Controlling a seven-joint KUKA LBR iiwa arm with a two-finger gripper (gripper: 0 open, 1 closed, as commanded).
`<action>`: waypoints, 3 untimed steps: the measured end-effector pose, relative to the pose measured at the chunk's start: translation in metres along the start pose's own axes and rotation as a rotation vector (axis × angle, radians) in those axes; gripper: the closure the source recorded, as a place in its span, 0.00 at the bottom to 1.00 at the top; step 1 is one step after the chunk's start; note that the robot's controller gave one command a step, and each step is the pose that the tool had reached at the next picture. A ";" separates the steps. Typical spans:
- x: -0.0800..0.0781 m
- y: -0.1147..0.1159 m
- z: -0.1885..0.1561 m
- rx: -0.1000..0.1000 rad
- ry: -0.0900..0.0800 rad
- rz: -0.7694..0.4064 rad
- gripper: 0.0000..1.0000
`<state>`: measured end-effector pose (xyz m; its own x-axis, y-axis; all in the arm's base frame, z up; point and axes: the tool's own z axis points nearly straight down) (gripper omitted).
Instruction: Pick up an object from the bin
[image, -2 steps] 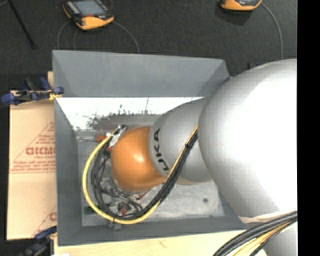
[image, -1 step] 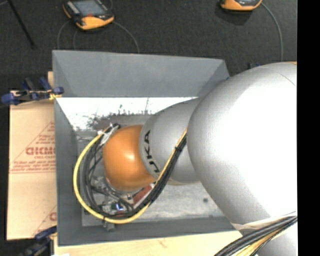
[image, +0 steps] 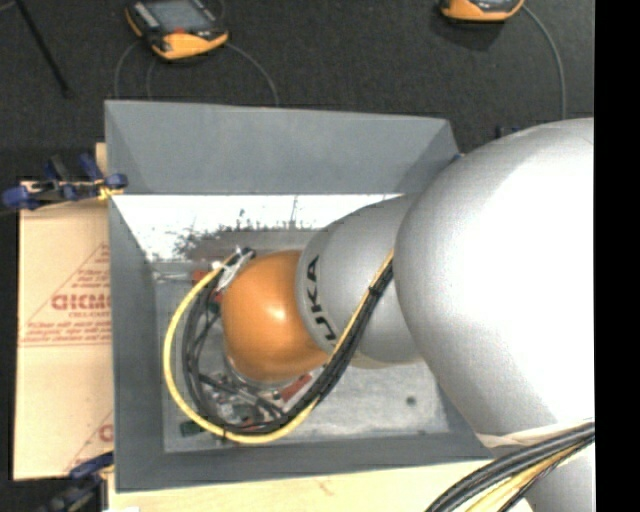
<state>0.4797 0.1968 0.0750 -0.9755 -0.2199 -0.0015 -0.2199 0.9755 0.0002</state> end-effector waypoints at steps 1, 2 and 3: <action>0.000 0.000 0.000 0.000 0.000 0.001 1.00; 0.000 0.000 -0.002 -0.001 0.000 0.001 1.00; 0.000 0.000 -0.008 -0.001 0.000 0.003 1.00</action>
Offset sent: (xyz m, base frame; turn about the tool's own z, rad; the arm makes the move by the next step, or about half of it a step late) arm 0.0000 -0.0002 0.0136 0.0000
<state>0.4795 0.1966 0.0828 -0.9761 -0.2174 -0.0013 -0.2174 0.9761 0.0009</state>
